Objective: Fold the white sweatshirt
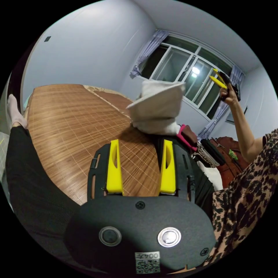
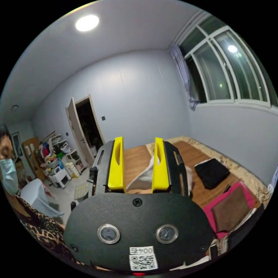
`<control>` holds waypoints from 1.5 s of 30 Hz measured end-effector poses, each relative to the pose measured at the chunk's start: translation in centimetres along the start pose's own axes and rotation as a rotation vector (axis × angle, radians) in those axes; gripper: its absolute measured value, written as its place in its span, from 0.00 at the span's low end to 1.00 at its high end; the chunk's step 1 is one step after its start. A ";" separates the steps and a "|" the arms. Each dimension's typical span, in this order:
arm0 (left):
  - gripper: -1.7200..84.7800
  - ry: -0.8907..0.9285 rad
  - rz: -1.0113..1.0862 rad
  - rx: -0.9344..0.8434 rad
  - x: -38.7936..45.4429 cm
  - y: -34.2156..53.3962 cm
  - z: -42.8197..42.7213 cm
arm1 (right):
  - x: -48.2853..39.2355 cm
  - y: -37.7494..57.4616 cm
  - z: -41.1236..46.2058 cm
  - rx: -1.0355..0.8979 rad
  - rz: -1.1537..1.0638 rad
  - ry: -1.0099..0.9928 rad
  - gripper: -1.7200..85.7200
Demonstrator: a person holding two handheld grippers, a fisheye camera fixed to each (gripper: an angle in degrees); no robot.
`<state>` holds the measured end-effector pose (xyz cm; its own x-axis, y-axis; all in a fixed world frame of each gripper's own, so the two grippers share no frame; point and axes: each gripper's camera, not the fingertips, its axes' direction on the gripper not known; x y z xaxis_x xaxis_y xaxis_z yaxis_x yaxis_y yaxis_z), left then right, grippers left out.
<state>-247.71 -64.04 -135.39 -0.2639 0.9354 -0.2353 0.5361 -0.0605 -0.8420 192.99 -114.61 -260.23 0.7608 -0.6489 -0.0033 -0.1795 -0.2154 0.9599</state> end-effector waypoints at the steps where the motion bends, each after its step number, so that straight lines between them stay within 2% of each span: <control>1: 0.24 -0.003 -0.004 -0.018 -0.2 -0.3 0.4 | 1.0 2.9 2.5 -0.053 0.016 -0.028 0.19; 6: 0.23 -0.023 0.007 -0.098 -0.9 -3.6 3.3 | 5.0 16.1 11.6 -0.287 0.140 -0.183 0.17; 8: 0.22 -0.037 0.026 -0.137 -1.7 -6.0 5.9 | 5.7 22.1 14.9 -0.365 0.137 -0.154 0.17; 11: 0.22 -0.091 0.074 -0.238 -3.0 -9.2 10.9 | 6.8 27.6 17.4 -0.344 0.123 -0.106 0.18; 14: 0.23 -0.142 0.148 -0.332 -3.5 -12.1 16.4 | 8.7 29.7 19.0 -0.355 0.163 -0.145 0.18; 21: 0.21 -0.166 0.249 -0.386 -1.1 -18.1 26.3 | 12.7 29.2 20.1 -0.291 0.217 -0.212 0.17; 23: 0.08 -0.085 0.174 -0.543 -2.3 -19.9 29.4 | 13.6 29.0 20.4 -0.265 0.222 -0.198 0.15; 24: 0.07 -0.028 0.140 -0.583 -2.6 -20.5 29.9 | 13.8 28.9 20.7 -0.267 0.222 -0.195 0.15; 25: 0.07 0.102 0.082 -0.569 -2.9 -22.1 29.1 | 14.2 28.7 21.1 -0.272 0.220 -0.194 0.14; 26: 0.06 0.221 0.031 -0.431 -3.1 -24.2 26.0 | 14.5 28.6 21.4 -0.268 0.221 -0.195 0.13; 27: 0.06 0.275 0.005 -0.354 -3.3 -25.4 24.1 | 14.7 28.5 21.4 -0.261 0.222 -0.194 0.13; 29: 0.06 0.409 -0.050 -0.087 -4.4 -30.8 15.4 | 15.3 28.4 21.1 -0.214 0.224 -0.162 0.12; 32: 0.06 0.422 -0.023 0.147 -4.1 -38.7 3.9 | 16.0 28.1 20.9 -0.160 0.241 -0.115 0.11; 33: 0.06 0.417 -0.010 0.176 -3.7 -40.3 1.8 | 16.1 28.1 21.0 -0.154 0.246 -0.105 0.10; 37: 0.06 0.379 0.241 0.321 4.8 -51.7 -10.8 | 17.1 27.7 21.7 -0.126 0.270 -0.099 0.10; 41: 0.06 0.219 0.463 0.344 15.3 -60.4 -15.4 | 18.1 27.3 22.6 -0.104 0.286 -0.104 0.11; 45: 0.06 0.184 0.471 0.126 18.9 -63.9 -7.9 | 19.2 26.9 23.5 -0.085 0.320 -0.120 0.13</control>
<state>-280.63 -39.79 -82.22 0.1335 0.8417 -0.5231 0.4588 -0.5204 -0.7202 188.17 -150.02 -241.03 0.5945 -0.7562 0.2734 -0.3409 0.0710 0.9374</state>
